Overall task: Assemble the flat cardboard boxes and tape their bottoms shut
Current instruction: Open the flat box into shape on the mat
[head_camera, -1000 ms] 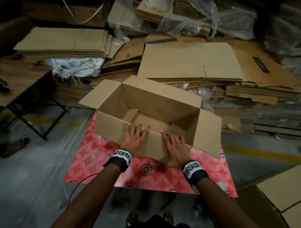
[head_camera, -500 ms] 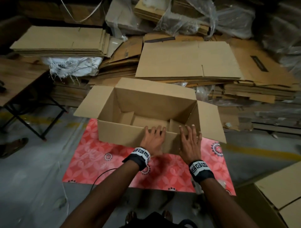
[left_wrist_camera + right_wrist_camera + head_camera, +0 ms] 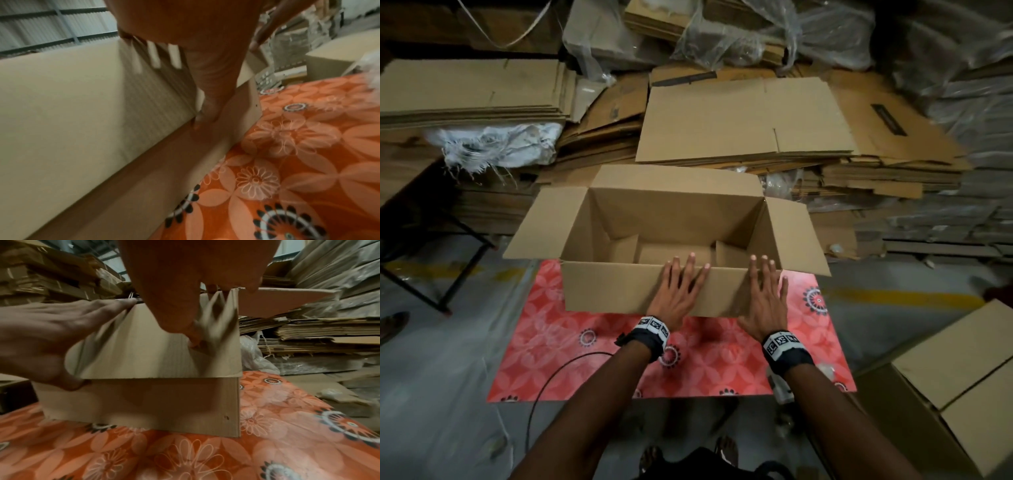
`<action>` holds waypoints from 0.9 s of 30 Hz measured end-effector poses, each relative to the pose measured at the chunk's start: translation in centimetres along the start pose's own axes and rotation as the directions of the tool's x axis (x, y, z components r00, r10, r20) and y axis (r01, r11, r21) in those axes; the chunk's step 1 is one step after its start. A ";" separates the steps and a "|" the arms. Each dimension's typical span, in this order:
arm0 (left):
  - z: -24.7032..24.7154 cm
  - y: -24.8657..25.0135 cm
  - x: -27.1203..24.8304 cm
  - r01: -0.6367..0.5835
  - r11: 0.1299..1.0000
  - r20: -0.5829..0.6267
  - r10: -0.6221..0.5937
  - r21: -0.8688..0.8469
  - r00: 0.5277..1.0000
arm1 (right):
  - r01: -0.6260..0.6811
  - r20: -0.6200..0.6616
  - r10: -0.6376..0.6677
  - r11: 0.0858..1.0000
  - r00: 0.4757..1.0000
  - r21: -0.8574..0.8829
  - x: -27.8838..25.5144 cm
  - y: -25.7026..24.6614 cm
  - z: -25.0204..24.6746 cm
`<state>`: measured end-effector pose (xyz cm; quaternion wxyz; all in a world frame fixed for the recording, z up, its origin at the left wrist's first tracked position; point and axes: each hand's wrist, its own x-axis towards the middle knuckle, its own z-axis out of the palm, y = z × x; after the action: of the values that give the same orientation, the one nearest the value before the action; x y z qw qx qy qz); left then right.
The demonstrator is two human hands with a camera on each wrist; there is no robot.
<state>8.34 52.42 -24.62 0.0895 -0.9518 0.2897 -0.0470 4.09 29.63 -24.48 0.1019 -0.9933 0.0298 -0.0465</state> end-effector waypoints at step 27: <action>-1.2 -8.5 -5.1 0.647 0.613 -0.049 -0.742 -0.454 0.669 | -0.372 -0.165 0.508 0.782 0.845 0.501 4.0 -1.6 -0.9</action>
<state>8.54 62.08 -21.93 -0.1663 -0.9732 -0.0930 -0.1290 8.01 30.73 -22.95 0.3314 -0.8886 0.2663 -0.1721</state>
